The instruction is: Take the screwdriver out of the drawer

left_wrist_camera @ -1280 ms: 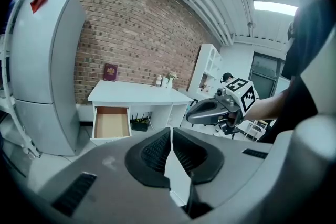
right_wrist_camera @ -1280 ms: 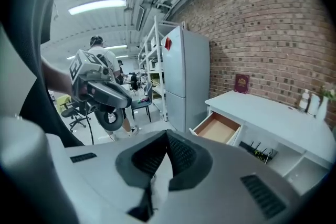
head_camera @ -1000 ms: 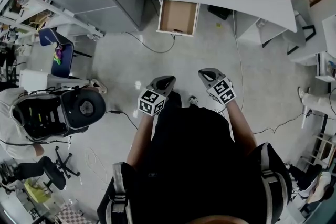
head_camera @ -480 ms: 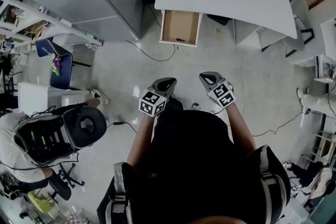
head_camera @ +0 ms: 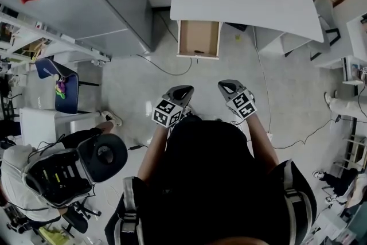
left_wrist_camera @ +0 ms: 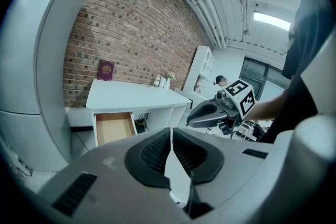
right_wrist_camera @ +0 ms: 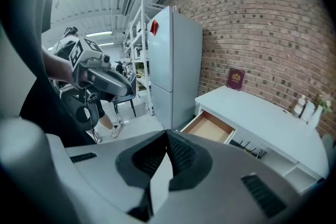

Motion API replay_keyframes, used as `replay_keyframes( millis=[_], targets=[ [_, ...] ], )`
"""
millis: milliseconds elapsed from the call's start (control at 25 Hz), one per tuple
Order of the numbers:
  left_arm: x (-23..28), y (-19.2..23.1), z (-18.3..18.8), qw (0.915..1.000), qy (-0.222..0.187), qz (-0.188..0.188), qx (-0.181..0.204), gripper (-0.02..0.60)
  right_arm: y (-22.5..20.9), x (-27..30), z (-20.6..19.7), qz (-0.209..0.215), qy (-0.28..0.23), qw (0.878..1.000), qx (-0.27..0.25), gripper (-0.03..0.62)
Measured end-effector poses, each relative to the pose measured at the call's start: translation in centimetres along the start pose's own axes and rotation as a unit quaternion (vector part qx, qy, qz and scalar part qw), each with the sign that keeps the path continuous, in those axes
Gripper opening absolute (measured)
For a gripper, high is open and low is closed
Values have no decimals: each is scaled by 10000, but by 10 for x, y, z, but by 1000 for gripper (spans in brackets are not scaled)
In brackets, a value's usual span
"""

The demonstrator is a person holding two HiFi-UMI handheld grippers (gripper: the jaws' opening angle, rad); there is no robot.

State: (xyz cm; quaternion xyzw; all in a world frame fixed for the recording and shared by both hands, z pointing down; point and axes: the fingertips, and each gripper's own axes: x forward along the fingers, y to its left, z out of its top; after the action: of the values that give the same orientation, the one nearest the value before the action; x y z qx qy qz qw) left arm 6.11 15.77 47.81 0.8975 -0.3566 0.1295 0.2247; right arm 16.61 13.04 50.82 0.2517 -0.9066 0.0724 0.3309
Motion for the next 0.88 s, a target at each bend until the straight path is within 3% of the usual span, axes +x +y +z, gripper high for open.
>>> replay_keyframes(
  millis=[880],
  targets=[
    [-13, 74, 14, 9996, -18, -279, -32, 23, -11, 57, 25, -315, 280, 9991, 81, 55]
  ],
)
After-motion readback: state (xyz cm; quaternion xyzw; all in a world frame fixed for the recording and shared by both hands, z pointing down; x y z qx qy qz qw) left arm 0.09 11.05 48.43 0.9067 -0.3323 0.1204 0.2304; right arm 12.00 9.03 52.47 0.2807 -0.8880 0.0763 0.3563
